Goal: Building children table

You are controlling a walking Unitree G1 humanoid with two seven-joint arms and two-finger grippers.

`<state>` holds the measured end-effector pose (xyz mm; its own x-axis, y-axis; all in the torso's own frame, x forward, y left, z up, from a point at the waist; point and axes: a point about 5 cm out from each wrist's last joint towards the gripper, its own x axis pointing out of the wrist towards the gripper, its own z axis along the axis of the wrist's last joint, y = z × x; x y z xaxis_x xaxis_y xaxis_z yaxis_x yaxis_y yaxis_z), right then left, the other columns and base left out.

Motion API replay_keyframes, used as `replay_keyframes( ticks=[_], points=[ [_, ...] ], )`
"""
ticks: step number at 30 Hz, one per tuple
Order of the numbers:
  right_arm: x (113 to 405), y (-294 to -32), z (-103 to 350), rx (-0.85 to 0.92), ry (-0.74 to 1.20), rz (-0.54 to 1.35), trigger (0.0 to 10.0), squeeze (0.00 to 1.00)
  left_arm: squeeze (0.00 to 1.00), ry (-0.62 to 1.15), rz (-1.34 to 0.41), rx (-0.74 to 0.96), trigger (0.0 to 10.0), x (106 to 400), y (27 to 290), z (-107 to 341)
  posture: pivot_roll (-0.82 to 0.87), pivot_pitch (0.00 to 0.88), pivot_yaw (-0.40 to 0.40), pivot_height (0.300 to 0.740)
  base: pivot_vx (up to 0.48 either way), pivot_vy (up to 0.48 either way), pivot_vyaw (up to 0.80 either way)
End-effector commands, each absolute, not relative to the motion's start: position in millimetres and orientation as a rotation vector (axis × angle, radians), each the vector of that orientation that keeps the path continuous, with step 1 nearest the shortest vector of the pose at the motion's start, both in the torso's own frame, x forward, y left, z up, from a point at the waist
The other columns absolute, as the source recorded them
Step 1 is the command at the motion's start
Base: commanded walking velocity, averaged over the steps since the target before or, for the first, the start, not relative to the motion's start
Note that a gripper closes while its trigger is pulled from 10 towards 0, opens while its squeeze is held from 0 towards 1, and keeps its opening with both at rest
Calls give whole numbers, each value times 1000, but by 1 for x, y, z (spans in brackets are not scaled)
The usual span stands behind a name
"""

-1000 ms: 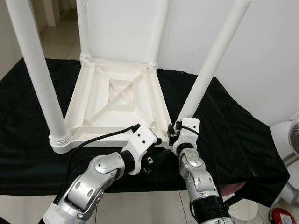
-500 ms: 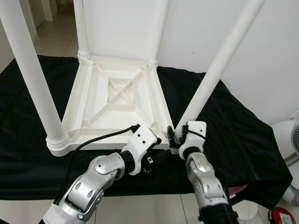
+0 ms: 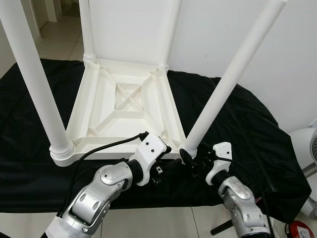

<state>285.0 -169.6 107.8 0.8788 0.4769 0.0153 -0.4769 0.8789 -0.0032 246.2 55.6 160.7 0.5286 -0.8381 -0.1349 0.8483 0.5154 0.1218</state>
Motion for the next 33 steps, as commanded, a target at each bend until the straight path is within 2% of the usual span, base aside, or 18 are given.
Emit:
replay_keyframes(
  ticks=[1, 13, 14, 15, 17, 18, 24, 32, 33],
  points=[
    [292, -178, 115, -22, -43, 519, 10000, 0, 0, 61, -1040, 192, 10000, 247, 53, 160, 21, 0, -138, 740, 0, 0, 0],
    [321, -173, 127, -154, -25, 695, 10000, 0, 0, 54, -1032, 198, 10000, 250, 55, 163, 30, 0, -135, 740, 0, 0, 0],
    [323, -168, 125, -163, -10, 731, 7529, 0, 0, 53, -1029, 198, 10000, 250, 55, 163, 34, 0, -134, 740, 0, 0, 0],
    [325, -163, 122, -177, 8, 778, 2235, 0, 0, 52, -1027, 199, 10000, 251, 56, 163, 34, 0, -134, 740, 0, 0, 0],
    [325, -163, 122, -177, 8, 778, 2235, 0, 0, 52, -1027, 199, 10000, 251, 56, 163, 34, 0, -134, 740, 0, 0, 0],
    [325, -157, 119, -179, 28, 820, 0, 0, 0, 51, -1025, 200, 10000, 251, 56, 164, 34, 0, -134, 740, 0, 0, 0],
    [324, -145, 110, -190, 76, 909, 0, 0, 0, 47, -1018, 202, 10000, 252, 57, 164, 45, 0, -138, 740, 0, 0, 0],
    [324, -146, 109, -160, 80, 909, 0, 0, 0, 47, -1017, 200, 10000, 251, 57, 165, 43, 0, -137, 740, 0, 0, 0],
    [326, -146, 113, -94, 52, 823, 10000, 0, 0, 49, -1019, 200, 10000, 250, 57, 164, 39, 0, -135, 740, 0, 0, 0]
  ],
)
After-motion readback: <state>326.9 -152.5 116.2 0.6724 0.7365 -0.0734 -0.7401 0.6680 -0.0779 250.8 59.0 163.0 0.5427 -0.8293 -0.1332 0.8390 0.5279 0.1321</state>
